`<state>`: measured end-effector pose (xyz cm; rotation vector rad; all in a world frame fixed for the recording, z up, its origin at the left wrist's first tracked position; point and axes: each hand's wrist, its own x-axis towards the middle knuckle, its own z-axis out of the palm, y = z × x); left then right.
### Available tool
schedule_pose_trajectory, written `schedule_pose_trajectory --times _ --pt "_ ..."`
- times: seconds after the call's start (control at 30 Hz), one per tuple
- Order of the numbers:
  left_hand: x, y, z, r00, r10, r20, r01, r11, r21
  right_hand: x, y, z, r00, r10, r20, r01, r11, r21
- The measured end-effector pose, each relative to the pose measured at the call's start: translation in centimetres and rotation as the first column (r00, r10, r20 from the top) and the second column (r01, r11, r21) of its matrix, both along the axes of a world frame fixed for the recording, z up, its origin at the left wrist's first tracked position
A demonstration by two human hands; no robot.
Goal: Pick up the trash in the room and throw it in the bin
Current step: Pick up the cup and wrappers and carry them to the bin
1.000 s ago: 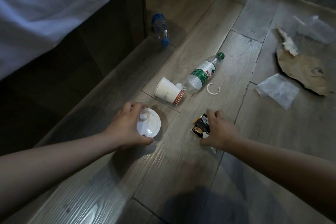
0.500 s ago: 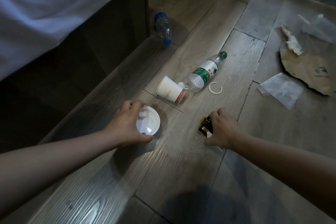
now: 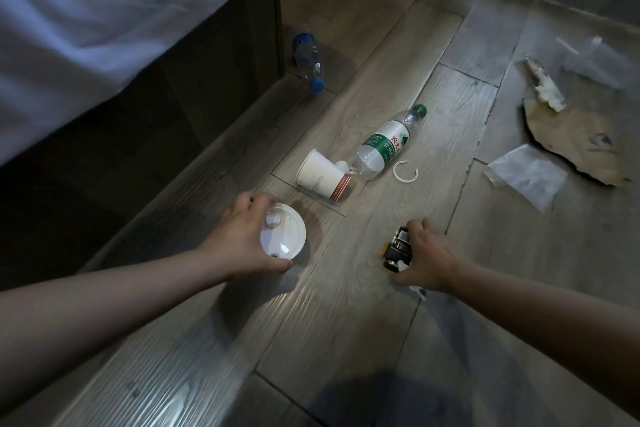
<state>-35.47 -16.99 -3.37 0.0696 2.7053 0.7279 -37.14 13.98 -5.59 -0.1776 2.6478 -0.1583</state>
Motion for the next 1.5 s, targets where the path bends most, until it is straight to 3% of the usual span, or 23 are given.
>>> schedule_pose_trajectory --times 0.77,0.93,1.07,1.2,1.37,1.5 --pt "-3.4 1.9 2.7 0.999 0.039 -0.017 -0.038 0.998 0.055 -3.8 2.0 4.0 0.949 -0.287 0.134 0.306 0.939 -0.160" --pt "-3.8 4.1 6.3 0.987 0.147 0.064 -0.154 0.981 0.114 -3.2 2.7 8.2 0.897 -0.388 0.212 0.428 0.882 -0.196" --pt "-2.5 5.5 13.3 0.970 0.201 0.134 -0.221 0.963 0.155 -0.7 2.3 15.2 0.832 -0.500 0.240 0.554 0.754 -0.352" --pt "-1.3 6.4 23.4 0.961 0.217 0.171 -0.243 0.959 0.148 0.8 2.2 25.1 0.780 -0.540 0.316 0.625 0.682 -0.379" --pt "-0.1 9.0 39.5 0.967 0.192 0.170 -0.220 0.961 0.168 2.9 2.1 42.4 0.785 -0.551 0.284 0.618 0.662 -0.424" --pt "0.1 11.9 53.4 0.982 0.144 0.122 -0.167 0.965 0.203 5.0 3.5 56.7 0.732 -0.628 0.265 0.674 0.611 -0.415"
